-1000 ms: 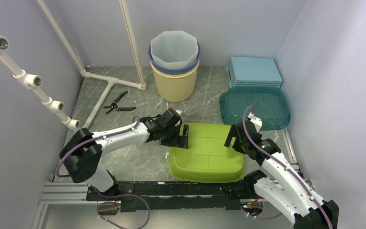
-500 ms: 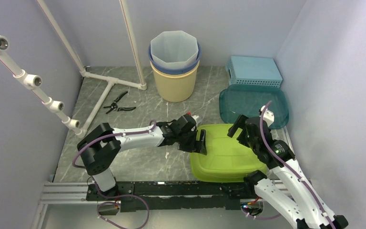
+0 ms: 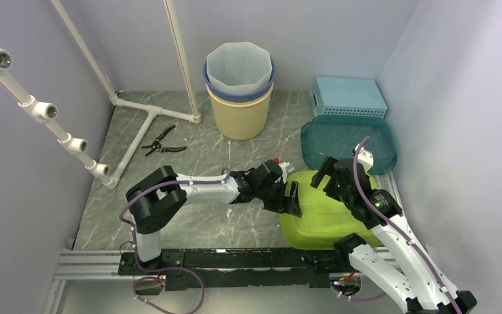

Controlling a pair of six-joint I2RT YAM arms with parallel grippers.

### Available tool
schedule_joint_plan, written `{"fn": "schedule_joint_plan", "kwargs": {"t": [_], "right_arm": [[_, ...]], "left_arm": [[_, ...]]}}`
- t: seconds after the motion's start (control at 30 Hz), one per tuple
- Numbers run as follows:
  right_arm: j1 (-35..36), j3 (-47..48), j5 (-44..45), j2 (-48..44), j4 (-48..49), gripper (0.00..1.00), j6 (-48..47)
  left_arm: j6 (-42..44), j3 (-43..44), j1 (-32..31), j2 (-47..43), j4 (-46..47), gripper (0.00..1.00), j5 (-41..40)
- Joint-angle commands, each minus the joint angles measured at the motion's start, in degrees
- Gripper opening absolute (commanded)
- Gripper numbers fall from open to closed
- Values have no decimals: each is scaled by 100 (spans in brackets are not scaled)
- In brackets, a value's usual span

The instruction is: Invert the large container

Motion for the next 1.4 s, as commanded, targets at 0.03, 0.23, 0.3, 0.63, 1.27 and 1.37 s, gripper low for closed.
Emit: {"fn": "schedule_joint_plan", "kwargs": {"t": [0.03,0.23,0.3,0.63,1.27,1.37], "right_arm": [[13,175,-374,176,316,100,-135],[15,-69,-1191,177,794,100,-296],[14,-128,-1456,188,910,100,-268],[433,-358,-2292,421,1643,100,50],[3448,1506,12,3892,690,100,973],[3540,1773,133,4377,441,100,1064]], "left_arm": [[-6,-21,-148,-362,381,89,73],[577,-316,-152,-1513,-809,93,-909],[593,-595,-150,-2052,-985,94,-1264],[-224,-1092,273,-4334,-3983,94,-4098],[1366,-1054,2909,-5219,-5500,94,-3364],[1500,-1116,2922,-5249,-5380,94,-3497]]}}
